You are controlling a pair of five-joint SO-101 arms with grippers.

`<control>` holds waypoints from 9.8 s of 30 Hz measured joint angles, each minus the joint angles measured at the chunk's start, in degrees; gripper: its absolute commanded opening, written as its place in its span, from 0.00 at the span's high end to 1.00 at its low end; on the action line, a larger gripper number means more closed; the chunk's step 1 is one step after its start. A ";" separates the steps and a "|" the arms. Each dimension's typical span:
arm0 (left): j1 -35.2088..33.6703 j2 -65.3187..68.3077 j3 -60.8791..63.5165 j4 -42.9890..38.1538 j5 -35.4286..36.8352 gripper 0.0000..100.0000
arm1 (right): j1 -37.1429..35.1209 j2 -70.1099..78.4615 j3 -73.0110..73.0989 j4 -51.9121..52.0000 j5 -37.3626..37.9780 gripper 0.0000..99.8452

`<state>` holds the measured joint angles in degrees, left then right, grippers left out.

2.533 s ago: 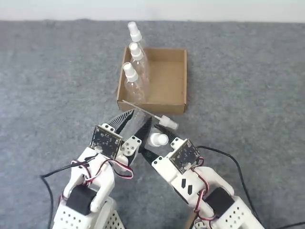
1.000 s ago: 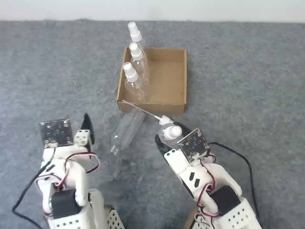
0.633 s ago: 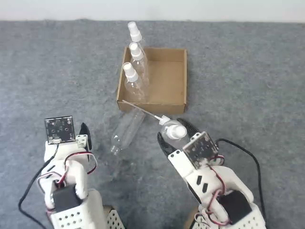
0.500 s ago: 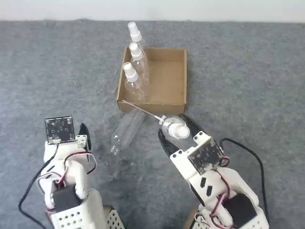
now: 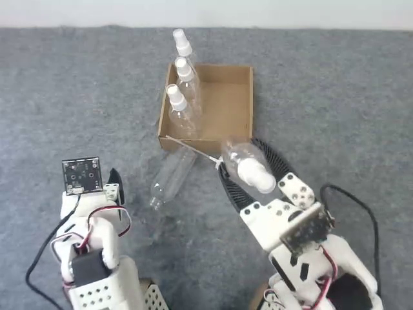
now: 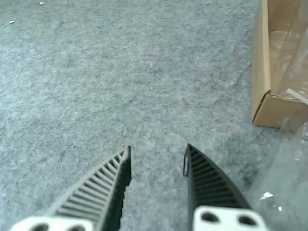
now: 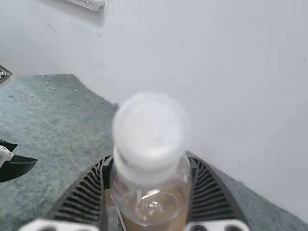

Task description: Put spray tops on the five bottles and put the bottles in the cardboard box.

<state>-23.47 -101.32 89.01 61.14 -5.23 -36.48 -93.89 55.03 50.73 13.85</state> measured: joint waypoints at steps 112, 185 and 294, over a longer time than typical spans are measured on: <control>-3.69 -0.18 5.63 0.18 0.00 0.83 | 14.59 111.56 -53.36 -32.35 -8.70 0.99; -3.60 -0.18 6.59 0.18 0.00 0.83 | 17.32 120.88 -54.07 -31.12 -14.42 0.73; -3.60 -0.18 6.59 -0.88 -0.09 0.83 | -7.03 106.73 -56.62 29.10 8.88 0.87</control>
<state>-27.08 -101.49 95.60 60.26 -5.32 -43.52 12.84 -1.58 79.82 22.73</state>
